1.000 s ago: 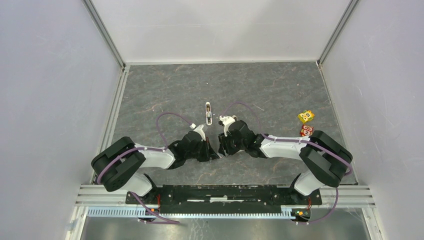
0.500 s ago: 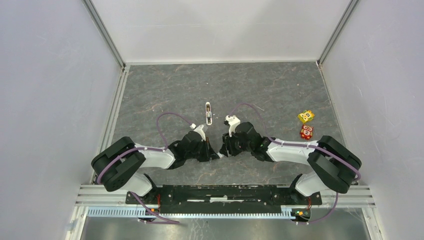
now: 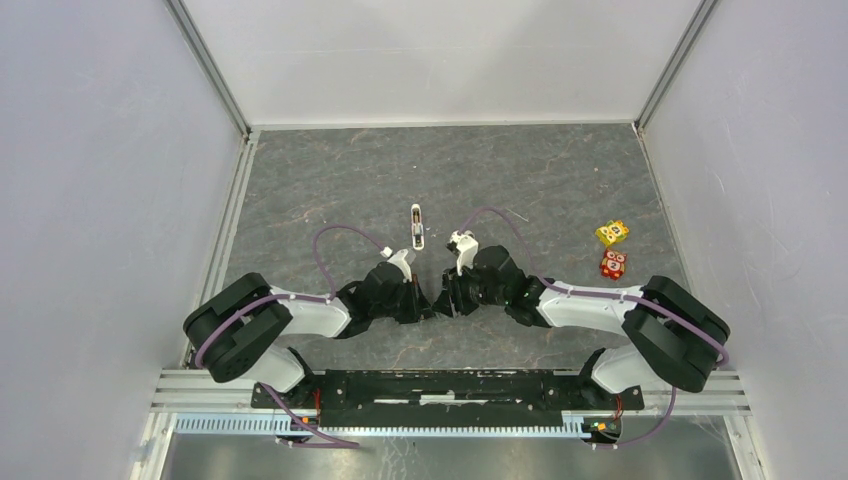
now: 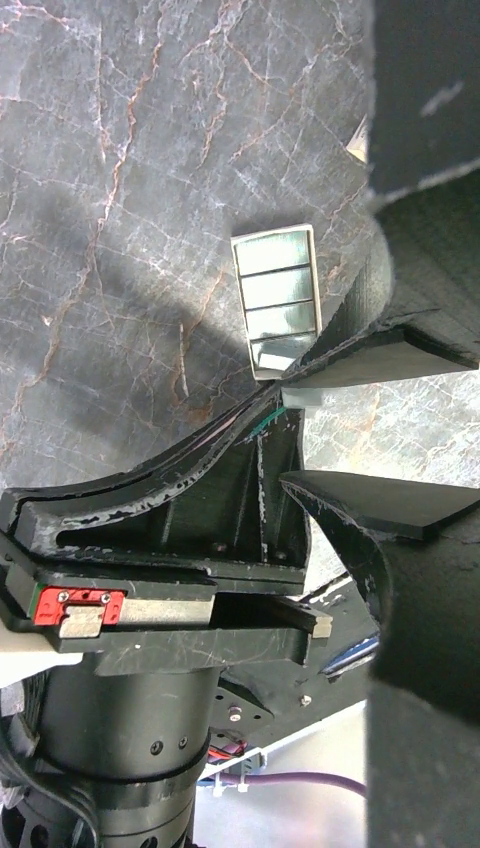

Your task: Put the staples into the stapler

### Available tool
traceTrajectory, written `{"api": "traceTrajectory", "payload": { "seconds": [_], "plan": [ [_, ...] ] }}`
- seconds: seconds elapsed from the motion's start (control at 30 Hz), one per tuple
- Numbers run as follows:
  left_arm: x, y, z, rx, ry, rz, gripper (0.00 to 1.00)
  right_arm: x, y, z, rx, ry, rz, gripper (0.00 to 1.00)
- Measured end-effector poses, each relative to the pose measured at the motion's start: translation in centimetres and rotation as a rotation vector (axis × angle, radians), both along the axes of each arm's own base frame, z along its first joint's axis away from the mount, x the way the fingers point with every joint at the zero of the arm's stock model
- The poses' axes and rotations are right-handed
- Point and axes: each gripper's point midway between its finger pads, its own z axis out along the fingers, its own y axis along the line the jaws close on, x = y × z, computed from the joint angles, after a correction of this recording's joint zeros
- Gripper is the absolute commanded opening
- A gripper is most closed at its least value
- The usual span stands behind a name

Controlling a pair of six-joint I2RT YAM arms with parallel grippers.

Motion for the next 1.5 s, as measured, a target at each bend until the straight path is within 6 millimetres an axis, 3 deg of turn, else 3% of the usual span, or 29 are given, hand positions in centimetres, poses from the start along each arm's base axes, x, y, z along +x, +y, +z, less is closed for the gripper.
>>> {"api": "traceTrajectory", "payload": {
  "seconds": [0.37,0.67,0.93,1.17,1.5],
  "plan": [
    [0.3,1.5,0.1,0.059,-0.008,0.054,0.03,0.5,-0.8,0.5,-0.012,-0.019,-0.03,0.41],
    [0.5,2.9,0.3,0.127,-0.009,0.098,0.09,0.3,-2.3,-0.8,-0.116,-0.056,-0.02,0.4],
    [2.8,4.0,4.0,0.139,-0.106,0.148,0.27,-1.4,-2.5,-1.7,-0.22,-0.159,0.086,0.4],
    [4.7,6.0,7.5,0.141,-0.184,0.203,0.35,-2.0,-2.5,-2.9,-0.281,-0.189,0.118,0.38],
    [4.7,8.0,7.4,0.183,-0.174,0.222,0.45,-1.0,-2.2,-2.6,-0.288,-0.201,0.067,0.39]
  ]
}}
